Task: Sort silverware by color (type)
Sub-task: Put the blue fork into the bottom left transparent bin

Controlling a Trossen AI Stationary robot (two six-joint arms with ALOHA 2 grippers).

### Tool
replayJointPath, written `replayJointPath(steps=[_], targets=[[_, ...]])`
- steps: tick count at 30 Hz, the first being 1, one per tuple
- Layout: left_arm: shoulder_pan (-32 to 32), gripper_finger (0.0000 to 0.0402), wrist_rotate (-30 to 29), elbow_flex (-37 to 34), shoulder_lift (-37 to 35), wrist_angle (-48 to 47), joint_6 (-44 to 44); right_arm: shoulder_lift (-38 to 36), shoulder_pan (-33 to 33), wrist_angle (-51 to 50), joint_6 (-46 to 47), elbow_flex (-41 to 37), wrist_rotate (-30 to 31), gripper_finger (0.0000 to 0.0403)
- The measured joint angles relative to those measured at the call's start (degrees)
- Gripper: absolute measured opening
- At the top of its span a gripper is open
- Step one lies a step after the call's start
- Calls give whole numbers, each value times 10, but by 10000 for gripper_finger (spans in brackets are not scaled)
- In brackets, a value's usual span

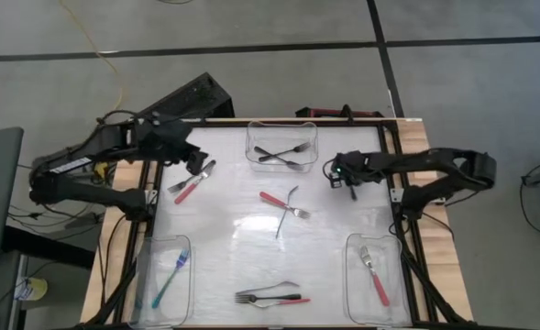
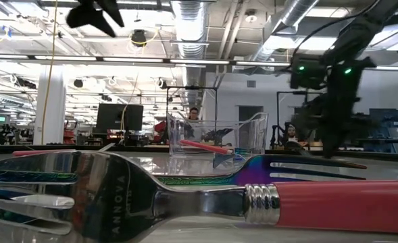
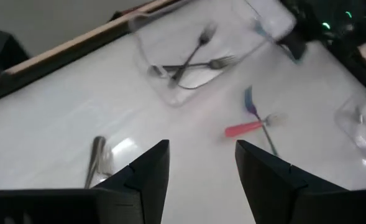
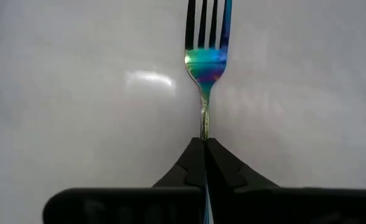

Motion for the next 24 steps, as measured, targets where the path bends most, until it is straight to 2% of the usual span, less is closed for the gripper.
replayJointPath(steps=[2, 6, 10, 13, 17, 20, 24], targets=[[0, 169, -6, 0, -21, 0, -13, -39, 8, -29, 11, -2, -3, 20], [0, 169, 3, -8, -51, 67, -23, -127, 41, -3, 24, 1, 11, 19], [0, 169, 61, -76, -65, 224, -26, -202, 88, 95, 22, 2, 39, 19], [0, 169, 100, -158, -58, 388, -96, -237, 127, 193, -7, 2, 68, 19], [-1, 169, 102, -263, -2, 613, -284, -243, 175, 320, -48, 3, 84, 19], [-4, 169, 119, -291, 67, 738, -327, -220, 195, 404, -57, 3, 85, 19], [-6, 169, 150, -260, 151, 777, -343, -167, 216, 458, -57, 14, 84, 19]])
